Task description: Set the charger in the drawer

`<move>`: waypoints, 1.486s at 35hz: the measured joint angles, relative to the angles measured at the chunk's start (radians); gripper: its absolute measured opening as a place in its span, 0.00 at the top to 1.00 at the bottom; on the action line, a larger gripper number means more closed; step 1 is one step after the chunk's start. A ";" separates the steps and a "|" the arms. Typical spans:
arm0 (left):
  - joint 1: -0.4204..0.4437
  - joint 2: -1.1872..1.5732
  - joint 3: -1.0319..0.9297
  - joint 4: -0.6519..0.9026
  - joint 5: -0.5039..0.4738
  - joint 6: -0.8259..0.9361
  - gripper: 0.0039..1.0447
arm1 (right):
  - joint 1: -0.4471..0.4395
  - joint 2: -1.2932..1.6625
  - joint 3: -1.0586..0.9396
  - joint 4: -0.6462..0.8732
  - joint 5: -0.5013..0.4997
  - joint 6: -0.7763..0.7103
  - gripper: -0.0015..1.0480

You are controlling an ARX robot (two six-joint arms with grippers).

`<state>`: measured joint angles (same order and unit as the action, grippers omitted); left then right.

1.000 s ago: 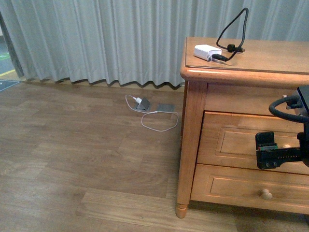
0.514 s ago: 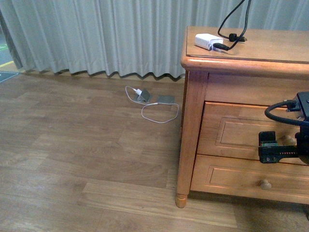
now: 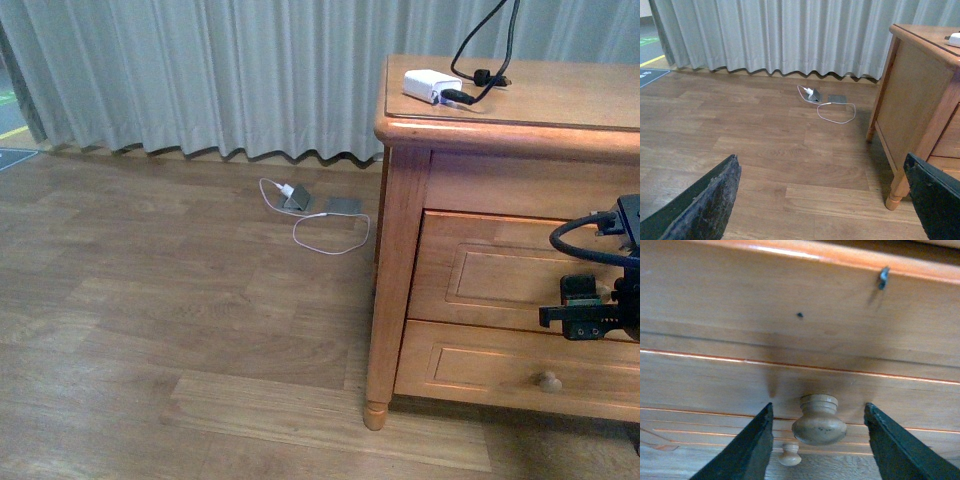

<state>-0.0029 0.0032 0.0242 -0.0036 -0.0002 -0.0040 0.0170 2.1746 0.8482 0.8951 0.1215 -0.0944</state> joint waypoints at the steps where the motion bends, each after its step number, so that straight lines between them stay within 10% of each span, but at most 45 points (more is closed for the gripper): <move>1: 0.000 0.000 0.000 0.000 0.000 0.000 0.06 | 0.000 0.001 0.000 0.001 -0.002 -0.003 0.53; 8: 0.000 0.000 0.000 0.000 0.000 0.000 0.06 | -0.002 0.003 -0.006 0.007 -0.016 -0.014 0.77; 24: 0.000 0.000 0.000 0.000 0.000 0.000 0.06 | -0.024 -0.105 -0.148 -0.022 -0.103 0.021 0.79; 42: 0.000 0.000 0.000 0.000 0.000 0.000 0.06 | -0.103 -0.602 -0.536 -0.405 -0.336 -0.018 0.80; 52: 0.000 0.000 0.000 0.000 0.000 0.000 0.06 | -0.101 -0.816 -0.589 -0.563 -0.401 -0.012 0.43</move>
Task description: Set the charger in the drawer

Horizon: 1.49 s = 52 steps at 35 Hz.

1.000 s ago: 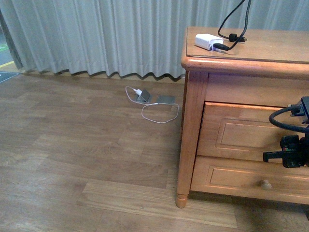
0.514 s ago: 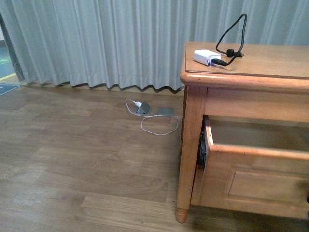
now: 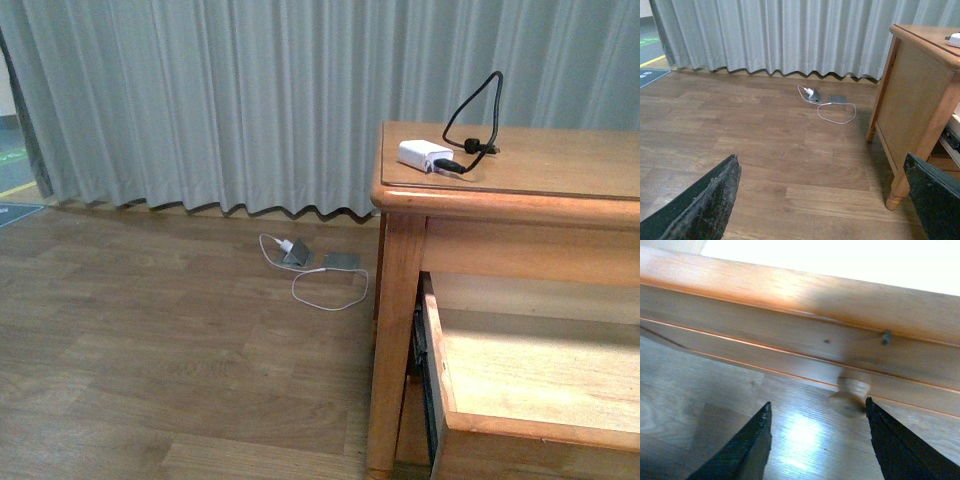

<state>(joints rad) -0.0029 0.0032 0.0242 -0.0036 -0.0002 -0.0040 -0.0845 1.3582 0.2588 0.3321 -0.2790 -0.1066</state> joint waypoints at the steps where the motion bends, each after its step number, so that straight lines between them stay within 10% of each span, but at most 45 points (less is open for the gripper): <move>1: 0.000 0.000 0.000 0.000 0.000 0.000 0.06 | 0.000 -0.039 0.000 -0.034 -0.015 0.008 0.38; 10: 0.000 0.000 0.000 0.000 0.000 0.000 0.06 | -0.006 -0.354 0.037 -0.296 -0.084 0.077 0.07; 16: 0.000 0.000 0.000 0.000 0.000 0.000 0.06 | -0.038 -0.592 0.102 -0.438 -0.131 0.123 0.09; 43: 0.000 0.000 0.000 0.000 0.000 0.000 0.06 | -0.211 -0.766 0.000 -0.202 -0.201 0.272 0.09; 47: 0.000 0.000 0.000 0.000 -0.001 0.000 0.06 | -0.144 -0.814 -0.095 0.021 0.043 0.177 0.27; 52: 0.000 0.000 0.000 0.000 0.000 0.000 0.06 | -0.091 -0.877 -0.138 0.027 0.115 0.131 0.49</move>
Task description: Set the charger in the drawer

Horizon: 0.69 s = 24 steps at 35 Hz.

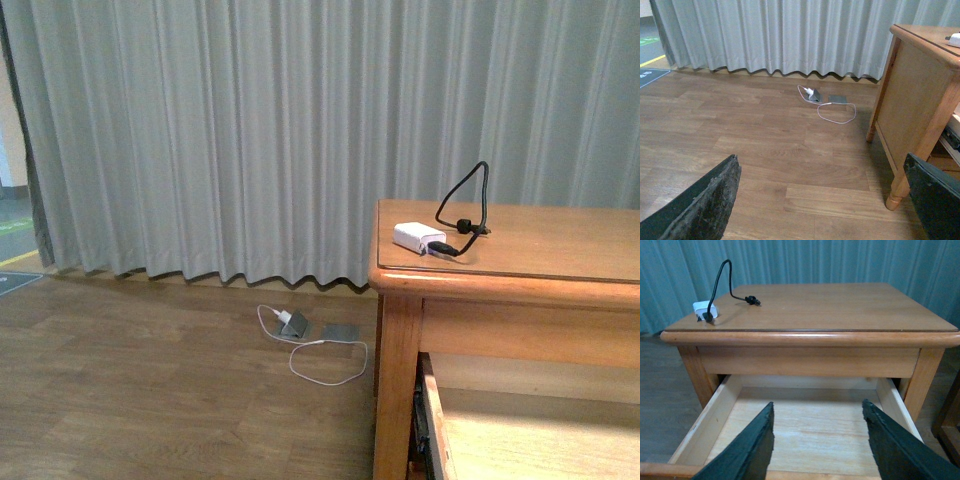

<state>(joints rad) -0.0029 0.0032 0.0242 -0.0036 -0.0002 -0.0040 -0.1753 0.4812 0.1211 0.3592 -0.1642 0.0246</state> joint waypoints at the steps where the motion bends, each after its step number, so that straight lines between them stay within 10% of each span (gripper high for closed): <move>1: 0.000 0.000 0.000 0.000 0.000 0.000 0.06 | 0.007 -0.008 -0.005 -0.004 0.006 -0.003 0.52; 5: 0.000 0.000 0.000 0.000 0.000 0.000 0.06 | 0.045 -0.058 -0.036 -0.029 0.040 -0.019 0.72; 16: 0.000 0.000 0.000 0.000 0.000 0.000 0.06 | 0.053 -0.070 -0.039 -0.031 0.043 -0.020 0.10; 24: 0.000 0.000 0.000 0.000 0.000 0.000 0.06 | 0.053 -0.070 -0.039 -0.031 0.043 -0.020 0.09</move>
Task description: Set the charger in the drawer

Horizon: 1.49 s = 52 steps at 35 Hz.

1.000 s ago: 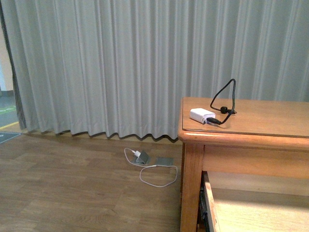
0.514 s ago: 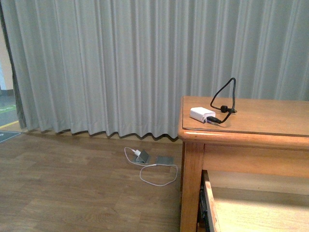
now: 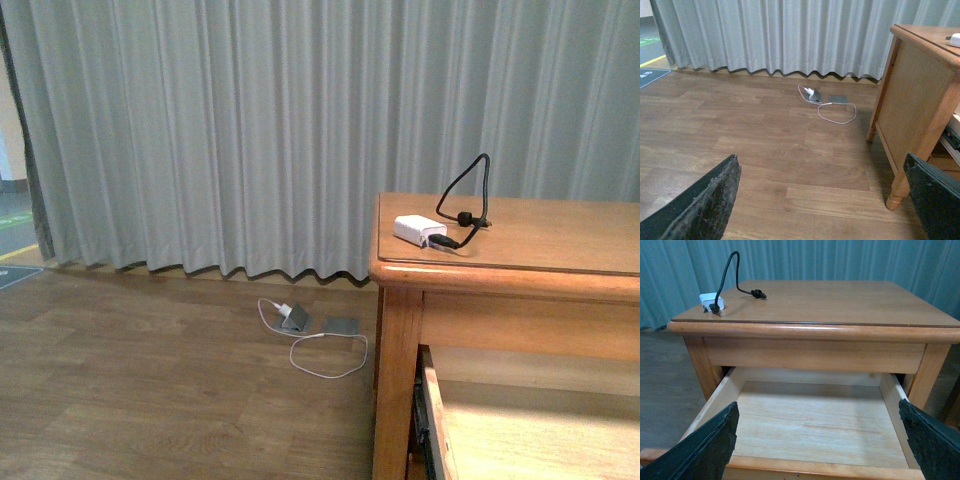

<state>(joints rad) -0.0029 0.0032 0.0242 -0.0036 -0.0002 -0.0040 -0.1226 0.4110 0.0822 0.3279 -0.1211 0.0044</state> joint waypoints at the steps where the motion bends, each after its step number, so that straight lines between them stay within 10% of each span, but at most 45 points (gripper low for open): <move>1: 0.000 0.000 0.000 0.000 0.000 0.000 0.06 | 0.000 0.000 0.000 0.000 0.000 0.000 0.09; 10: -0.010 0.006 0.001 -0.004 -0.033 -0.011 0.06 | 0.000 0.000 0.000 0.000 0.000 0.000 0.09; 13: -0.161 0.164 0.028 -0.014 -0.465 -0.166 0.06 | 0.000 0.000 0.000 0.000 0.000 0.000 0.09; 15: -0.187 0.300 0.042 0.050 -0.575 -0.233 0.06 | 0.000 0.000 0.000 0.000 0.000 0.000 0.09; 28: -0.229 1.100 0.483 0.516 -0.247 -0.095 0.06 | 0.000 -0.001 0.000 0.000 0.000 0.000 0.09; 52: -0.547 1.974 1.479 0.469 0.018 0.132 0.06 | 0.000 -0.001 0.000 0.000 0.001 0.000 0.09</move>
<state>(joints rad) -0.5495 1.9770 1.5028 0.4656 0.0177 0.1280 -0.1223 0.4103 0.0822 0.3279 -0.1204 0.0040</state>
